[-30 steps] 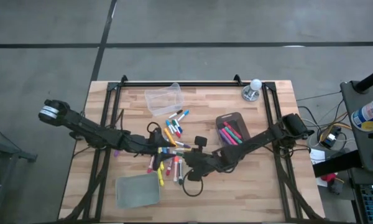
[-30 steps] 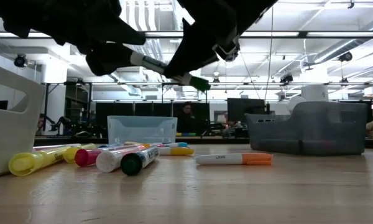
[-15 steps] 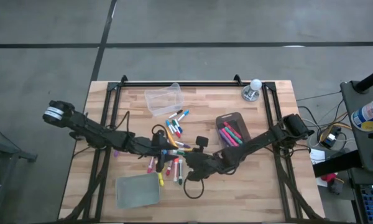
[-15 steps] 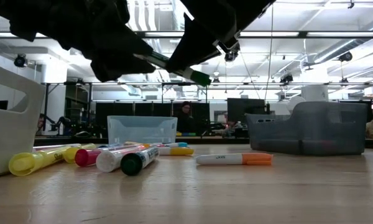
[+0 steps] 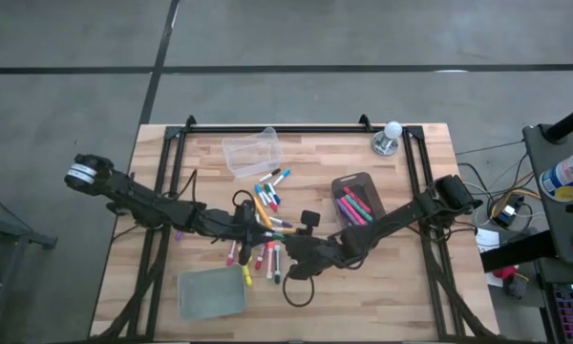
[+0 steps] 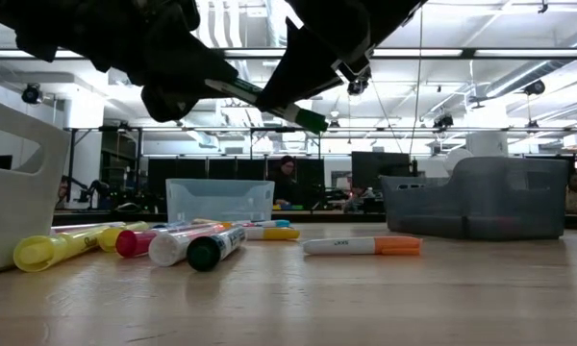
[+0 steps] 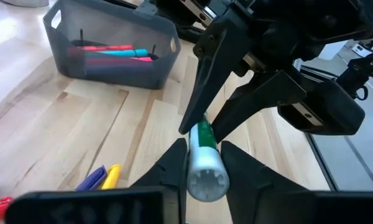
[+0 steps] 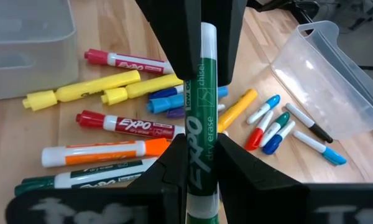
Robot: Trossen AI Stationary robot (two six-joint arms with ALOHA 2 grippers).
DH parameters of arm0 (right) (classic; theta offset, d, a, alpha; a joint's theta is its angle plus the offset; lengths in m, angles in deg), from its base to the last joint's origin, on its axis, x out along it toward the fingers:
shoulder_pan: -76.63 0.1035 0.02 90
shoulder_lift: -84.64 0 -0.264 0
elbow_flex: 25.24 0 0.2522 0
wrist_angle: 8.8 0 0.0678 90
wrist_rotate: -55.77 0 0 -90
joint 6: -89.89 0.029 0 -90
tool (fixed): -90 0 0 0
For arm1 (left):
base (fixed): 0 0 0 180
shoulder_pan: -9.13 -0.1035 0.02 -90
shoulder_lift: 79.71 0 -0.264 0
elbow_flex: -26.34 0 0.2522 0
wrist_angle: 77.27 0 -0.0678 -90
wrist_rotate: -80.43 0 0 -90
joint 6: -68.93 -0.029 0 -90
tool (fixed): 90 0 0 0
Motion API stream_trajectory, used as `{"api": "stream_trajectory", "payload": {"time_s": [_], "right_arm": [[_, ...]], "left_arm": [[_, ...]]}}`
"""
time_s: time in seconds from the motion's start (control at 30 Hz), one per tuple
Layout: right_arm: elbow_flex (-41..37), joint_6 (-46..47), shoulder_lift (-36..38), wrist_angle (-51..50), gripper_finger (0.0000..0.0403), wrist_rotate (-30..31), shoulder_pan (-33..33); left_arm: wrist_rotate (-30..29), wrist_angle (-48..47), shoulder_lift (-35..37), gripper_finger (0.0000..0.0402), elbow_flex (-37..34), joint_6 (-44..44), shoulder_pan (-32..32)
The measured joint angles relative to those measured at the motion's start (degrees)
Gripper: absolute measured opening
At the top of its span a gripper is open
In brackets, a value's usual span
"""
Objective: Pick & Place Markers
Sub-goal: Put the top green marker pen into the gray bin
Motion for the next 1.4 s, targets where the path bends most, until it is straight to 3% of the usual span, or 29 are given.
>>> {"api": "stream_trajectory", "payload": {"time_s": [0.2,0.5,0.7,0.8,1.03,1.2,1.4], "right_arm": [[0.0,0.0,0.0,0.0,0.0057,0.0,0.0],[0.2,0.7,0.0,-2.4,0.0184,-0.2,0.8],[0.0,-2.5,0.0,-7.3,0.0227,-0.1,2.0],[0.0,-2.6,0.0,-8.0,0.0236,0.0,2.0],[0.0,-2.5,0.0,-8.5,0.024,-0.1,2.0],[0.0,-2.6,0.0,-8.4,0.0235,0.0,2.0],[0.0,-2.6,0.0,-8.3,0.0239,0.0,2.0]], "left_arm": [[0.0,0.1,0.0,0.0065,0.0,0.0,0.0],[4.7,-3.9,4.8,0.0067,-0.1,0.3,1.1],[7.4,-13.8,13.0,0.0069,-0.1,0.8,3.9],[10.9,-18.2,18.0,0.0069,0.3,2.9,5.3],[11.8,-36.7,27.2,0.007,4.3,6.9,11.9],[11.0,-49.8,28.4,0.0071,7.4,10.7,17.0],[10.9,-56.7,26.2,0.0071,8.0,19.2,21.7]]}}
